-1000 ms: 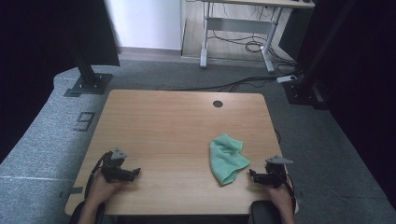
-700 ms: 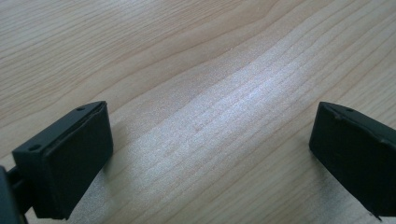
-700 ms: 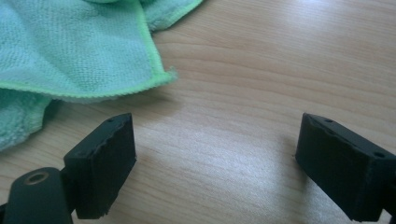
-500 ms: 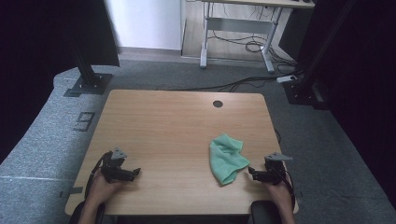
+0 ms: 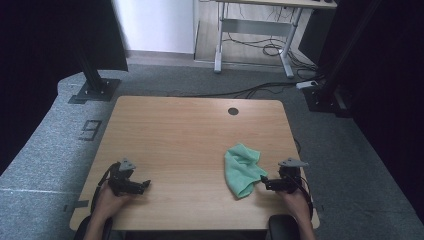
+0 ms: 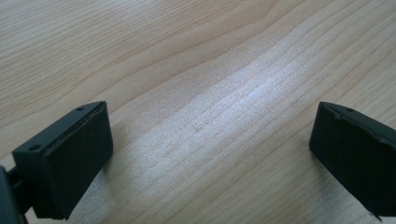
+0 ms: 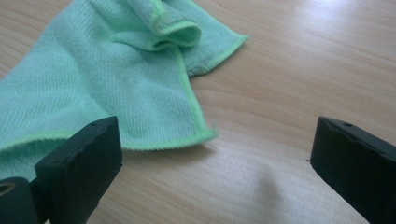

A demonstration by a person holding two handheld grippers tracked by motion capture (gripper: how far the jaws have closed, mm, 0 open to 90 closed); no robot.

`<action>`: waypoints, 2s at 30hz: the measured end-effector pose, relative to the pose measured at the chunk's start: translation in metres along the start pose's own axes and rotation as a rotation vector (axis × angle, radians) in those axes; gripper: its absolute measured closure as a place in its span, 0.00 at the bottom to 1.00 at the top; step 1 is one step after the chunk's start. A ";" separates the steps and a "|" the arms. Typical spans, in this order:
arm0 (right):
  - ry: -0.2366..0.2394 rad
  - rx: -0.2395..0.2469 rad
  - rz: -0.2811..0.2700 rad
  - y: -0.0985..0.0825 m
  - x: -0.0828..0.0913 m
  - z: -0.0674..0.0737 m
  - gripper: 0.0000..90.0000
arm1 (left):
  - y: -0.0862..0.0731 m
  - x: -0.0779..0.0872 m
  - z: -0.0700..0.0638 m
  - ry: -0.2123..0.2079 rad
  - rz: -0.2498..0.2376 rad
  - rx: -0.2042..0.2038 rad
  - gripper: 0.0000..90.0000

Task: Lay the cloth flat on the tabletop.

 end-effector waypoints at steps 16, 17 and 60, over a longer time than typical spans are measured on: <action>0.029 0.066 0.041 0.030 -0.036 0.014 0.06 | 0.000 0.000 0.000 0.000 0.000 0.000 0.00; 0.037 0.067 0.040 0.031 -0.038 0.017 0.09 | 0.000 0.000 0.000 0.000 0.000 0.000 0.00; 0.294 0.237 0.152 0.065 -0.137 0.124 0.51 | 0.003 -0.002 -0.006 -0.002 -0.001 -0.002 0.00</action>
Point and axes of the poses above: each handheld gripper's, and its own axes: x roughly backward along the jaws, y roughly out of its top, z roughly to its left, the point moved 5 cm from there along -x, roughly forward along the jaws, and after that the axes turned 13 degrees about y, right-handed, at the moved point
